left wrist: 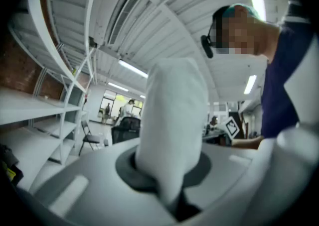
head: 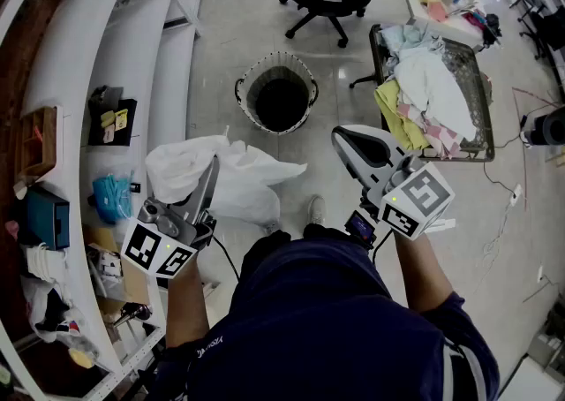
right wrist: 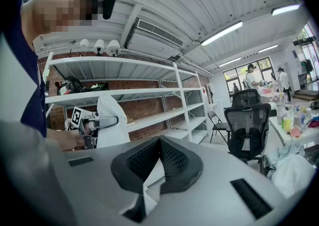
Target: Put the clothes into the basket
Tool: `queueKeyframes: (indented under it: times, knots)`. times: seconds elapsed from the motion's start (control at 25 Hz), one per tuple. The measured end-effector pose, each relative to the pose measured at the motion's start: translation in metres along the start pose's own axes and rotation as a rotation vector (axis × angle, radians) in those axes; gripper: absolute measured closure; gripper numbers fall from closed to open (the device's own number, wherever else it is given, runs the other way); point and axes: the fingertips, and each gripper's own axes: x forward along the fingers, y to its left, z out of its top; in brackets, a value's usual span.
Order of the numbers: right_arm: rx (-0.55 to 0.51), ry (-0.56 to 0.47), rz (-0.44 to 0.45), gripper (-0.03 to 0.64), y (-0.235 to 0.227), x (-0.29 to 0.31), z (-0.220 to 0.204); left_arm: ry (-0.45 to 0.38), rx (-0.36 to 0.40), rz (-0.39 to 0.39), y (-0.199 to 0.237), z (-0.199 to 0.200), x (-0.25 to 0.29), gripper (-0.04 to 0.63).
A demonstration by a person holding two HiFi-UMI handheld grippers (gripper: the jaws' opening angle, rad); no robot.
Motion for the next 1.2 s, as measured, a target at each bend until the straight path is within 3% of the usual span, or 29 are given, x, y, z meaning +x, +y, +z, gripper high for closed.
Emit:
queueKeyframes:
  times: [0.48,0.92,1.2]
  knots:
    - [0.022,-0.006,0.014,0.609,-0.017,-0.006,-0.002,0.008,0.005,0.007,-0.008,-0.001,0.016,0.555]
    - [0.055,-0.006,0.014,0.607,-0.058,-0.034,-0.010,0.019,0.013,0.018,-0.033,-0.007,0.051,0.555]
    - [0.091,0.006,0.001,0.609,-0.079,-0.039,-0.019,0.024,-0.001,0.038,-0.027,-0.013,0.064,0.555]
